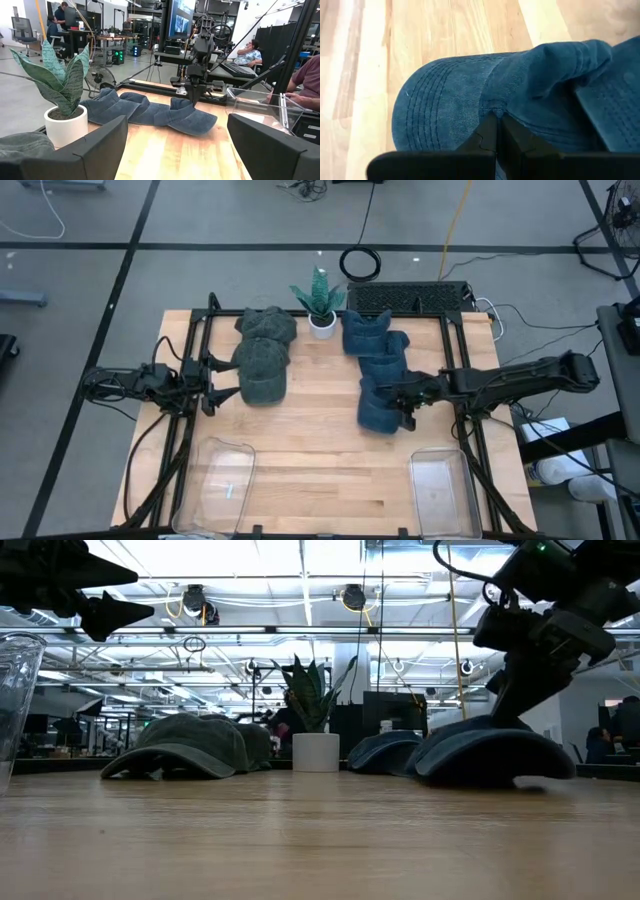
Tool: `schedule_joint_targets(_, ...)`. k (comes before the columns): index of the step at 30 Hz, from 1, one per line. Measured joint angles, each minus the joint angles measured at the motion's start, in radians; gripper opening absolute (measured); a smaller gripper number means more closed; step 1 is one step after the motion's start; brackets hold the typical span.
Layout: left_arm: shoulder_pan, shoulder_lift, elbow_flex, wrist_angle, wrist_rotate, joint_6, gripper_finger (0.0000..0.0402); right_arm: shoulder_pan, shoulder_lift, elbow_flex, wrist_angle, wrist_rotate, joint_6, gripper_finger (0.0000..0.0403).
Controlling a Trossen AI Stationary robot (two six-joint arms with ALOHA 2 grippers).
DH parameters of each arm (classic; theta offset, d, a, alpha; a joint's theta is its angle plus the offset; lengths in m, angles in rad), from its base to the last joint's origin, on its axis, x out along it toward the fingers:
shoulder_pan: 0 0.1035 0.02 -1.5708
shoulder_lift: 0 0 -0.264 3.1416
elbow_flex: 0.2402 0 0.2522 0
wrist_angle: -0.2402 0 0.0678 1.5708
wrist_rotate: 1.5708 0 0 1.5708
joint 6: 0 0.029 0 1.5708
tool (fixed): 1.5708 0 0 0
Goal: Pick & Place hat
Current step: Put the bottom blue cap into the left transparent bin
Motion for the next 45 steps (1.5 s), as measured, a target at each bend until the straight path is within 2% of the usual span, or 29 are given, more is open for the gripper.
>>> schedule_joint_targets(35, 0.000, 0.000, 0.000, 0.000, 0.000, 0.000, 0.0351, 0.000, -0.136, 0.000, 0.004, -0.001, -0.057, 0.0000)
schedule_joint_targets(45, 0.000, 0.000, 0.000, 0.000, 0.000, 0.000, 0.0351, 0.000, -0.195, 0.000, 0.062, -0.002, -0.110, 0.0000)
